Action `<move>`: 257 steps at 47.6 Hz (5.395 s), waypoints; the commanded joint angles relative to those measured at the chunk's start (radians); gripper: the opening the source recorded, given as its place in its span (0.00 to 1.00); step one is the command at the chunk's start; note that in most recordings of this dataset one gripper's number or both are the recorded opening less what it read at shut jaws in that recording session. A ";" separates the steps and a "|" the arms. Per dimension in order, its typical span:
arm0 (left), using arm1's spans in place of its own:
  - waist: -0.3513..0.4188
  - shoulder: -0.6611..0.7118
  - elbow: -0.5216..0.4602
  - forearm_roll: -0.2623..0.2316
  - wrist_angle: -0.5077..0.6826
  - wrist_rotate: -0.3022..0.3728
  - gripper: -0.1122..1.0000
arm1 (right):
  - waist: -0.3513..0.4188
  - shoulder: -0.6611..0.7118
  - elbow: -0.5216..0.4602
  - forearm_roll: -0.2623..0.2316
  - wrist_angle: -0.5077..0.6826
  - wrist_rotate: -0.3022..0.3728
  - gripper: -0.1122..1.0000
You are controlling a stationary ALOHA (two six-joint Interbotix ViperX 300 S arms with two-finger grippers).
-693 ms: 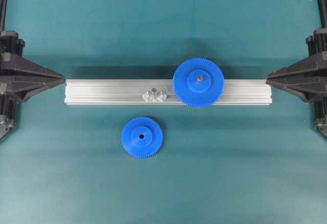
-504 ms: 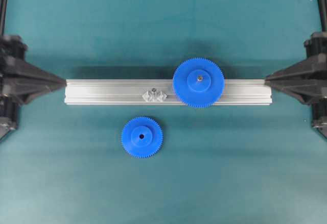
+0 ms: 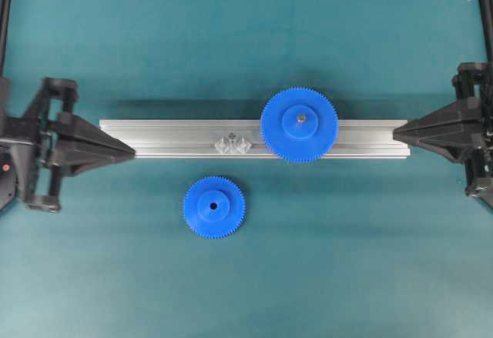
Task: Find the location of the shaft and insert the small gear.
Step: 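Move the left gripper over the small blue gear on the table, then lower the open left gripper around the small gear's hub, then close the left gripper on the small blue gear's hub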
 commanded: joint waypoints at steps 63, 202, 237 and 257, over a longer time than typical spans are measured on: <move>-0.051 0.540 -0.382 0.002 0.331 -0.029 0.11 | -0.046 0.003 -0.003 0.003 0.192 0.009 0.11; -0.064 0.891 -0.842 0.008 0.992 0.017 0.93 | -0.046 -0.020 0.017 0.003 0.192 0.011 0.11; -0.064 0.917 -0.842 0.008 0.974 0.009 0.92 | -0.046 -0.023 0.018 0.003 0.192 0.012 0.11; -0.064 0.948 -0.841 0.006 0.965 0.009 0.92 | -0.046 -0.023 0.018 0.003 0.192 0.012 0.11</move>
